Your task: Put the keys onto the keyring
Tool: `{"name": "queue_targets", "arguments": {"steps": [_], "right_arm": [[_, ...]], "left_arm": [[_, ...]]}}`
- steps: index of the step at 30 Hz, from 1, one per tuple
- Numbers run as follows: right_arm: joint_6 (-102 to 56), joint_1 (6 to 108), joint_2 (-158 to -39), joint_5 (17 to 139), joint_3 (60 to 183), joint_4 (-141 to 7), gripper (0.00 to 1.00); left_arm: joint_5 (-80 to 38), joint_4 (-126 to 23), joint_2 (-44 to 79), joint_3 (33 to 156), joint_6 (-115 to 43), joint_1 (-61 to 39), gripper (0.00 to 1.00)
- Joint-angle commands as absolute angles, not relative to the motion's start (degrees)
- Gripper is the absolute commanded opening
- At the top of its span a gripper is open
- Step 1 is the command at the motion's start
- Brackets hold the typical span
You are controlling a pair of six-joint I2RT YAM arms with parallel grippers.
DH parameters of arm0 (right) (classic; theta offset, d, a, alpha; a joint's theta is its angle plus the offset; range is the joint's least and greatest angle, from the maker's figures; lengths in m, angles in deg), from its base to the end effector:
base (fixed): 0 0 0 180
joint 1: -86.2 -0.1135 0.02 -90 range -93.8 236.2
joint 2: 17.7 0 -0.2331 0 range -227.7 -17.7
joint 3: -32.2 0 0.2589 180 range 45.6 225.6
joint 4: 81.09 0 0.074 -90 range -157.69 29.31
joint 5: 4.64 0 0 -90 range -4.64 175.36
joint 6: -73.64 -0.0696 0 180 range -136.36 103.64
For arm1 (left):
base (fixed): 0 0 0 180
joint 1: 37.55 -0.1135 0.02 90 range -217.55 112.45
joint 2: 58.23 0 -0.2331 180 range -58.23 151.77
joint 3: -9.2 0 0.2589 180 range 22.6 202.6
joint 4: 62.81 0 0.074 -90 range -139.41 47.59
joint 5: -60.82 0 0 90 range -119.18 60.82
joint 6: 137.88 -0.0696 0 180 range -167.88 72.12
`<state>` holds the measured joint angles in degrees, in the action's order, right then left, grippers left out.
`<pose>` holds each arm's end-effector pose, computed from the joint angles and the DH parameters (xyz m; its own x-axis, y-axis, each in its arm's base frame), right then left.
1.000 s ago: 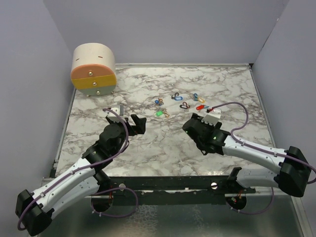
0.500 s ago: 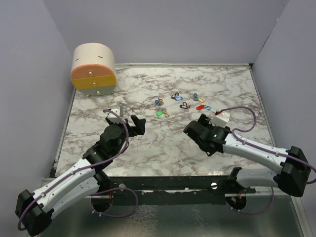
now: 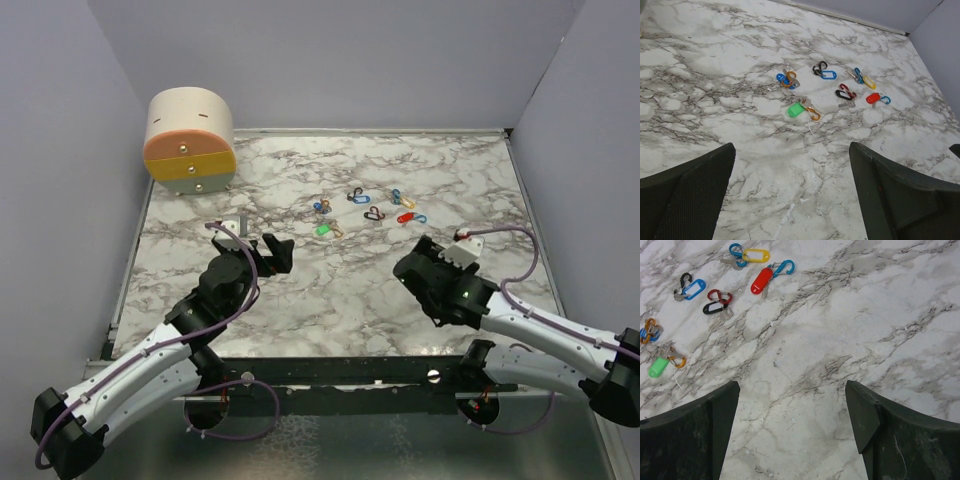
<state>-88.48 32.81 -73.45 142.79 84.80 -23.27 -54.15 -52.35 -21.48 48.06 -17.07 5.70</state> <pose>0.1672 0.1267 0.1945 -0.3392 0.4025 -0.8503 0.4385 0.8673 0.2356 0.1859 -0.1345 0.2426 -0.2532 -0.3993 -0.8812 0.2180 0.8639 -0.4541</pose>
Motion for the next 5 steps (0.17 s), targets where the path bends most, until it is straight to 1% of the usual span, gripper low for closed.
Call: {"name": "queue_targets", "arguments": {"steps": [1, 5], "right_arm": [[-85.31, 33.02, -71.53, 143.22, 83.29, -28.01, 0.88], [-84.93, 33.02, -71.75, 143.26, 83.47, -27.9, 0.88]], "left_arm": [[-54.94, -52.6, -22.22, 48.31, -16.54, 5.78, 0.99], [-54.44, -53.89, -22.19, 47.62, -17.1, 5.78, 0.99]]}}
